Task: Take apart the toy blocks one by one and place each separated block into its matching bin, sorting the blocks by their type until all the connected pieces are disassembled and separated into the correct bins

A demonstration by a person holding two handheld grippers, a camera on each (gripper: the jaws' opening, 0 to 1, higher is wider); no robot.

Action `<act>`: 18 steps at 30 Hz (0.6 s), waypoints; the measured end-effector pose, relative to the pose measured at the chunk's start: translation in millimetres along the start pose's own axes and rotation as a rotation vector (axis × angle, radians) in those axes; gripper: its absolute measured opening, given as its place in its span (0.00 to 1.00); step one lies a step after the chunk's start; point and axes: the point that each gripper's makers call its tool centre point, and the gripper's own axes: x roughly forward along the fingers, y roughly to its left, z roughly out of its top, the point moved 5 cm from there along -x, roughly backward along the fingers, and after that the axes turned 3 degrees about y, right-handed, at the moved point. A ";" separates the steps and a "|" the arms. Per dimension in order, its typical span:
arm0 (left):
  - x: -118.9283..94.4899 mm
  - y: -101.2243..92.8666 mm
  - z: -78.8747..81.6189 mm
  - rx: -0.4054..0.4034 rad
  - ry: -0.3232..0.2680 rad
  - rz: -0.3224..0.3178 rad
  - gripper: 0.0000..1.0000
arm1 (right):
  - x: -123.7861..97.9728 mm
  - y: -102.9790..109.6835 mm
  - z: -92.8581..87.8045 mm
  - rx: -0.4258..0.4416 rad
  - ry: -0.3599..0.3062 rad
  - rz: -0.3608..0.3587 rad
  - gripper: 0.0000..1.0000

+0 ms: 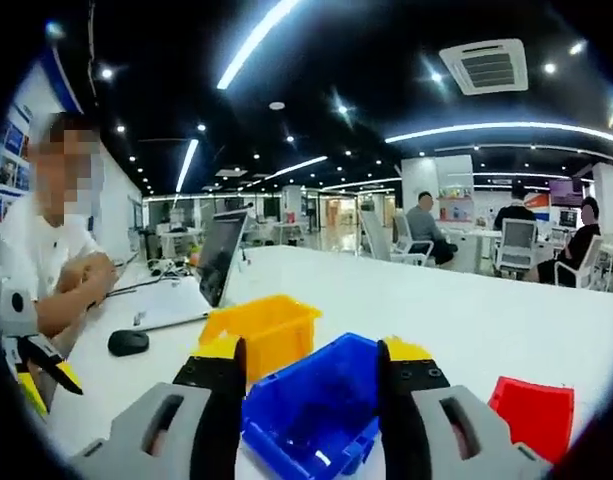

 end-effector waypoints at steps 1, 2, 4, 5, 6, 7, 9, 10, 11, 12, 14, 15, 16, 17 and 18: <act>1.3 -2.0 -0.8 -0.001 0.001 -0.005 0.37 | -8.7 3.9 2.6 0.001 -0.011 0.011 0.52; 2.6 -3.9 -1.5 -0.002 0.001 -0.010 0.37 | -17.4 7.9 5.3 0.002 -0.021 0.022 0.51; 5.3 -9.1 -2.7 -0.006 -0.002 -0.023 0.37 | -41.4 15.1 10.9 0.011 -0.049 0.036 0.48; 6.7 -12.7 -3.5 -0.005 -0.003 -0.029 0.37 | -54.0 19.5 15.6 0.006 -0.088 0.050 0.48; 8.3 -16.3 -4.6 -0.001 -0.004 -0.036 0.37 | -68.9 23.9 15.4 0.000 -0.094 0.054 0.47; 10.5 -19.6 -6.3 0.003 -0.002 -0.045 0.37 | -82.4 28.1 13.9 -0.015 -0.088 0.063 0.47; 16.9 -25.8 -11.6 0.004 0.018 -0.068 0.37 | -106.2 34.4 8.4 -0.070 -0.074 0.089 0.45; 19.8 -27.8 -13.7 0.005 0.028 -0.075 0.37 | -114.7 33.8 4.8 -0.085 -0.063 0.094 0.44; 24.2 -31.4 -16.3 0.007 0.036 -0.087 0.37 | -128.9 33.1 -2.4 -0.110 -0.045 0.091 0.43; 28.6 -35.0 -18.9 0.009 0.044 -0.099 0.37 | -143.1 32.5 -9.7 -0.135 -0.027 0.088 0.42; 39.3 -48.9 -24.2 0.005 0.049 -0.141 0.37 | -173.3 24.4 -29.3 -0.148 0.007 0.063 0.42; 44.3 -56.6 -27.6 0.007 0.056 -0.160 0.37 | -184.8 20.3 -37.7 -0.137 0.023 0.066 0.42; 46.1 -59.6 -28.9 0.008 0.060 -0.167 0.37 | -188.2 18.8 -40.8 -0.134 0.030 0.072 0.42; 54.3 -75.9 -36.1 0.007 0.085 -0.209 0.37 | -204.3 17.7 -58.0 -0.139 0.090 0.120 0.42; 62.6 -92.2 -43.3 0.006 0.110 -0.251 0.37 | -220.0 16.7 -75.2 -0.144 0.150 0.168 0.42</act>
